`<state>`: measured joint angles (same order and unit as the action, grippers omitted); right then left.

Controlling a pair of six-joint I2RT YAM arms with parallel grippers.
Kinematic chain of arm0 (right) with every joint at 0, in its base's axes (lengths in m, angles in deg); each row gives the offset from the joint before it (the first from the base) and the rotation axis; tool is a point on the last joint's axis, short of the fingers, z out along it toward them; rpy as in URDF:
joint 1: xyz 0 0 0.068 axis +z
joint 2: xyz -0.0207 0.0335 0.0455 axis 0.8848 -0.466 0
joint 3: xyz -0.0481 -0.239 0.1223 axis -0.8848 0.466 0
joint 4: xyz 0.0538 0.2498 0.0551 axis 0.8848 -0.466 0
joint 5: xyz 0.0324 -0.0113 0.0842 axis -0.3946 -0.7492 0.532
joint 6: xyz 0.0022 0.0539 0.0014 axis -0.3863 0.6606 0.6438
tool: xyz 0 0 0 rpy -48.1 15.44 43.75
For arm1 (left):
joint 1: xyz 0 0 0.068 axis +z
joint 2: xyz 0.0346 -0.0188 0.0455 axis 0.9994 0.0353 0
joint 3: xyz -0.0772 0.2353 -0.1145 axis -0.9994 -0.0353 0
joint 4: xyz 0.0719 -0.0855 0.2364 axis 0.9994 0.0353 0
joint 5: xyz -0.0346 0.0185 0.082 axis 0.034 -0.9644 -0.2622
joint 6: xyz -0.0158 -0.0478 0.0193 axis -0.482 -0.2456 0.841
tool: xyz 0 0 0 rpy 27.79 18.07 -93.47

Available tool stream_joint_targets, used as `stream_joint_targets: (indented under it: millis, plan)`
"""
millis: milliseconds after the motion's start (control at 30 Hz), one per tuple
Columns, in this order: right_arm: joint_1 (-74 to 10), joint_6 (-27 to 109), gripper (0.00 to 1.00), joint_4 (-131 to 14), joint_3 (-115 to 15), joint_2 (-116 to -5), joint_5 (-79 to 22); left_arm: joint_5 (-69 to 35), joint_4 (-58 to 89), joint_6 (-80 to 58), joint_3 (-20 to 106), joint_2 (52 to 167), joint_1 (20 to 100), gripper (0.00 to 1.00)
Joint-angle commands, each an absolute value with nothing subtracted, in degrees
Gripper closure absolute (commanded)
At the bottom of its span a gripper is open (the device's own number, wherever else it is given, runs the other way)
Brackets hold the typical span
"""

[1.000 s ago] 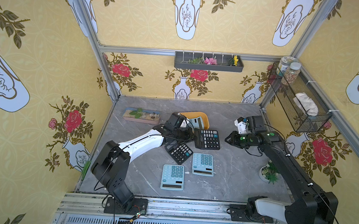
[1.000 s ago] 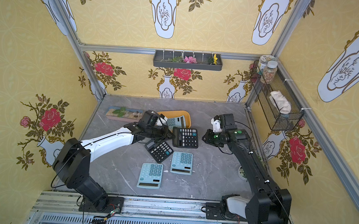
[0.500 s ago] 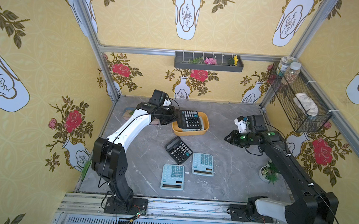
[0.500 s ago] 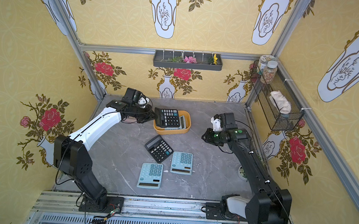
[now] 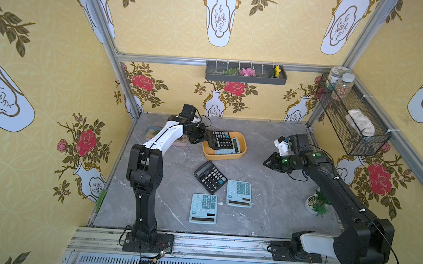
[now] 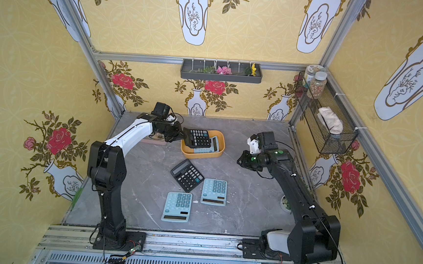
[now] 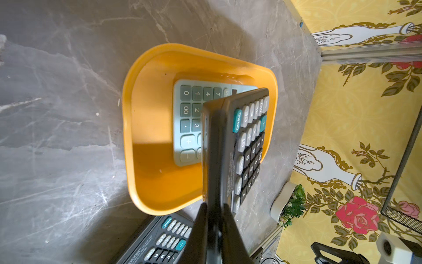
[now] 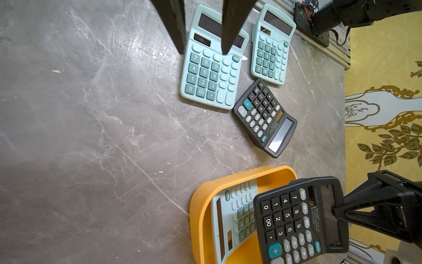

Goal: Put the calculator in the storage box
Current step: Place the calculator in the storage box.

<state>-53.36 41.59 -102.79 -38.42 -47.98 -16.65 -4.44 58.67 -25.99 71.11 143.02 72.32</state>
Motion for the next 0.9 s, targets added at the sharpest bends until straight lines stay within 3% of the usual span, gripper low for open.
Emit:
stream_joint_targets:
  millis: [0, 867]
  plan:
    - [-53.52, 40.88, 0.71, -102.34, -38.96, -48.37, -16.20, -2.57, 59.05, -25.49, 72.32, 144.92, 72.43, 1.00]
    - [-53.69, 40.03, 0.69, -100.66, -36.47, -48.61, -15.75, -2.89, 59.16, -22.74, 72.36, 150.39, 74.35, 1.00]
